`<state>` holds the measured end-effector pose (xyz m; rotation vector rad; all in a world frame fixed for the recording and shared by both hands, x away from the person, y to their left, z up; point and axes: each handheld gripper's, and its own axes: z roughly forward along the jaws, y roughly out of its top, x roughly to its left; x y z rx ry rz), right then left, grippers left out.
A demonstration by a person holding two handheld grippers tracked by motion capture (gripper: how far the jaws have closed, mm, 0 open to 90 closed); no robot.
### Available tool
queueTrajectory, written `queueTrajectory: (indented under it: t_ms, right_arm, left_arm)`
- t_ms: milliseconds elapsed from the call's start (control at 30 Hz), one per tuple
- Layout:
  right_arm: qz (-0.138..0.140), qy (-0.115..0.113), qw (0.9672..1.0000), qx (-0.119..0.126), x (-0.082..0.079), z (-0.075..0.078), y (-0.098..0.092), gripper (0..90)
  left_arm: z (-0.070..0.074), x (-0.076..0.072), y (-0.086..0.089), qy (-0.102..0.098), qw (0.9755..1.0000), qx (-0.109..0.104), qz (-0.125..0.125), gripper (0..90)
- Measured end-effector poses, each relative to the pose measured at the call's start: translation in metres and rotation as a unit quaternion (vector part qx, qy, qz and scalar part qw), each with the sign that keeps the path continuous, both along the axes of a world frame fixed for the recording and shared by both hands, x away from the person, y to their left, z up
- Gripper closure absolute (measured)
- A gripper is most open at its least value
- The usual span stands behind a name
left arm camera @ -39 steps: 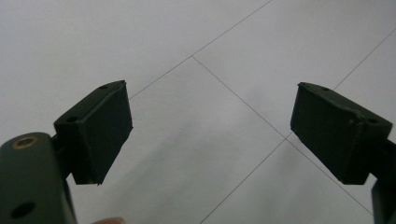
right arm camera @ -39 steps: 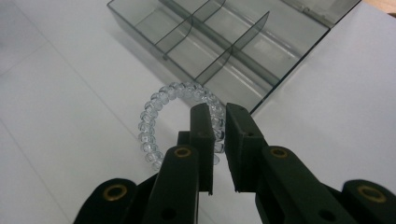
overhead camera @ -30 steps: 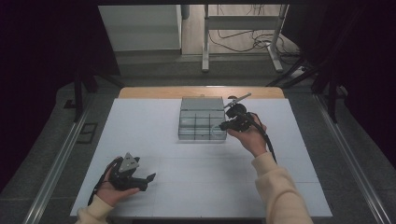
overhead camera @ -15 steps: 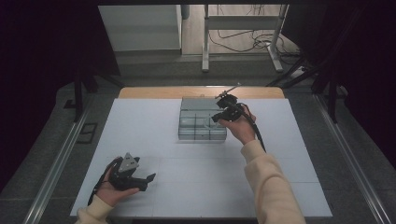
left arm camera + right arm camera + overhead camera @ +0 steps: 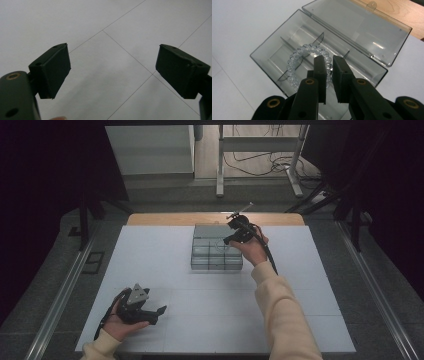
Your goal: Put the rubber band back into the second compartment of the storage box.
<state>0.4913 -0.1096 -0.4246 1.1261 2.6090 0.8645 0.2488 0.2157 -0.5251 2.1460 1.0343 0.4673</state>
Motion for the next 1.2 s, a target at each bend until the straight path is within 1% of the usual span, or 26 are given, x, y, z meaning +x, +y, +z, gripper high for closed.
queueTrajectory:
  t_ms: [33,167,367,633,833,867,933,1200]
  right_arm:
    - [-0.001,0.000,1.0000,0.000,0.004,0.000,0.003,80.5]
    - [-0.002,0.002,1.0000,-0.001,0.010,0.000,0.007,80.5]
    - [-0.006,0.009,0.9999,-0.003,0.024,-0.004,0.016,80.5]
    - [-0.013,0.015,0.9998,-0.001,0.036,-0.008,0.021,80.5]
    - [-0.017,0.018,0.9997,0.001,0.042,-0.010,0.023,80.5]
    - [-0.019,0.019,0.9996,0.001,0.045,-0.012,0.023,80.5]
    - [-0.023,0.020,0.9995,0.002,0.046,-0.013,0.023,80.4]
    - [-0.024,0.024,0.9994,0.003,0.047,-0.017,0.023,80.5]
  left_arm:
    - [0.000,0.000,0.000,0.000,1.0000,0.000,0.000,13.1]
    - [0.000,0.000,0.000,0.000,1.0000,0.000,0.000,13.0]
    - [0.000,0.000,0.001,0.000,1.0000,0.000,0.000,13.1]
    - [0.000,0.000,0.001,0.000,1.0000,-0.001,0.001,13.1]
    - [0.000,0.000,0.001,0.000,1.0000,0.000,0.001,13.0]
    - [0.000,0.000,0.001,0.000,1.0000,-0.001,0.002,13.0]
    - [0.000,0.000,0.001,-0.001,1.0000,-0.001,0.002,13.1]
    - [0.000,0.000,0.002,0.000,1.0000,-0.001,0.002,13.0]
